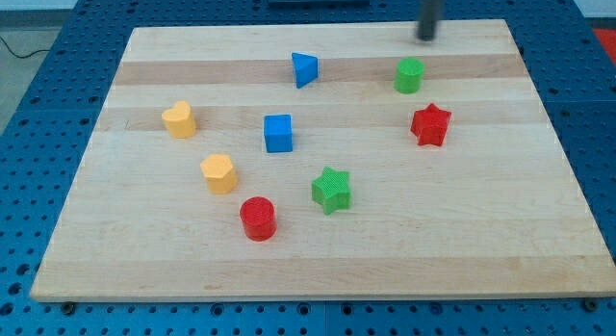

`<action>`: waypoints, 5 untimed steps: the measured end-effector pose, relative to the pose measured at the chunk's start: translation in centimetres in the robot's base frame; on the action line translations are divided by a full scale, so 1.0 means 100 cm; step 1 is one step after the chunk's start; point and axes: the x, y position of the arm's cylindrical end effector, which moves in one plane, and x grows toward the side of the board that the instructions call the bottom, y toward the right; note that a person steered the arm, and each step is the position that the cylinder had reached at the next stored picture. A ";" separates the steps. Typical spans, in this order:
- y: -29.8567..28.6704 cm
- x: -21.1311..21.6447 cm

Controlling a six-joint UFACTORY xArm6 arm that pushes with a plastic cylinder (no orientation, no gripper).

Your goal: Move the green circle below the blue triangle

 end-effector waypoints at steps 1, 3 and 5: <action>0.050 0.033; -0.007 0.064; -0.130 0.067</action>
